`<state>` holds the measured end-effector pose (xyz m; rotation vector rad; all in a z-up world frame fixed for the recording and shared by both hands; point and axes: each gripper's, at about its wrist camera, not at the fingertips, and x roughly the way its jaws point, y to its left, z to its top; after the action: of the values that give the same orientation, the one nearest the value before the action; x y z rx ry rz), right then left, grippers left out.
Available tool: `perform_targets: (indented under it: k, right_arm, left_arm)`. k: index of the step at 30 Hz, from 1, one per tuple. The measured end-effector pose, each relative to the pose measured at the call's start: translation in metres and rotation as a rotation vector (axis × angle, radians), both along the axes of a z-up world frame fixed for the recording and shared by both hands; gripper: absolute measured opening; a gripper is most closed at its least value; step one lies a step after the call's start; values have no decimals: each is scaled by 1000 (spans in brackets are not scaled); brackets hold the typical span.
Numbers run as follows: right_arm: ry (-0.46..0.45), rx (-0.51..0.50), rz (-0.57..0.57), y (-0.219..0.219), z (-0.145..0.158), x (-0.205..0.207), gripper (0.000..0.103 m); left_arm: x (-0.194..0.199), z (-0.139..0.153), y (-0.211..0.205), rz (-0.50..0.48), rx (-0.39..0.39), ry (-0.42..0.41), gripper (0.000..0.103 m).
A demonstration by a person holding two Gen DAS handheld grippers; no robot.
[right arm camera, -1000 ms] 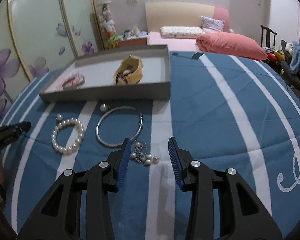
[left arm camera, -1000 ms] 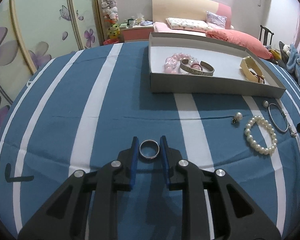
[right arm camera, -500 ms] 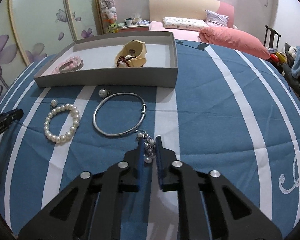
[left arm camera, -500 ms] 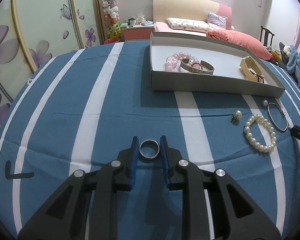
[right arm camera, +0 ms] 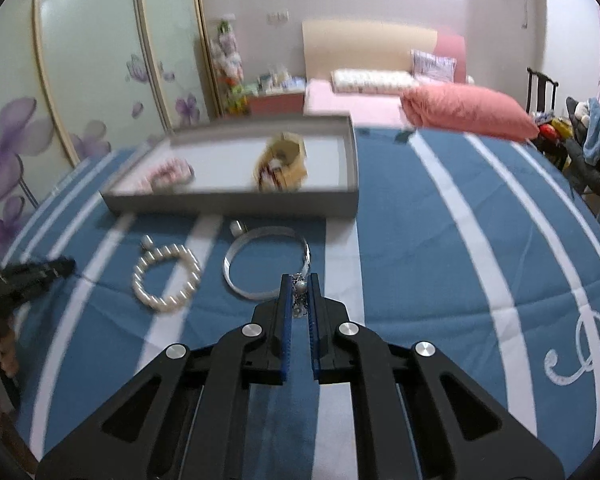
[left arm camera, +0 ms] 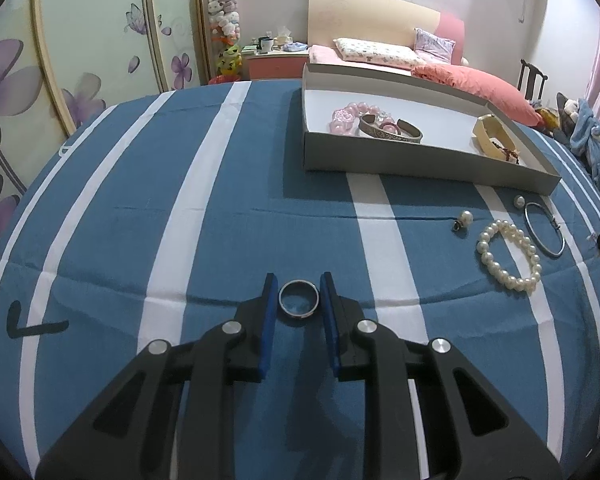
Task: Organize jewelry
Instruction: 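Carry the silver ring and pearl earring toward the grey tray with both grippers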
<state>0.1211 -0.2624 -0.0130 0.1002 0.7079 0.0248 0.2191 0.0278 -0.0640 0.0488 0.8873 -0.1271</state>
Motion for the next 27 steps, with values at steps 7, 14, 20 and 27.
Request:
perform_targets:
  k: [7, 14, 20, 27]
  right_arm:
    - [-129, 28, 3, 0, 31, -7, 8]
    - [-215, 43, 0, 4, 47, -7, 8]
    - [-280, 44, 8, 11, 59, -8, 8]
    - [-354, 45, 15, 20, 69, -6, 8]
  left_arm:
    - [-7, 13, 8, 31, -27, -47, 22]
    - [-21, 41, 10, 62, -28, -175, 22]
    - [-29, 63, 1, 64, -13, -294, 22]
    - [-36, 79, -12, 59, -1, -397, 22]
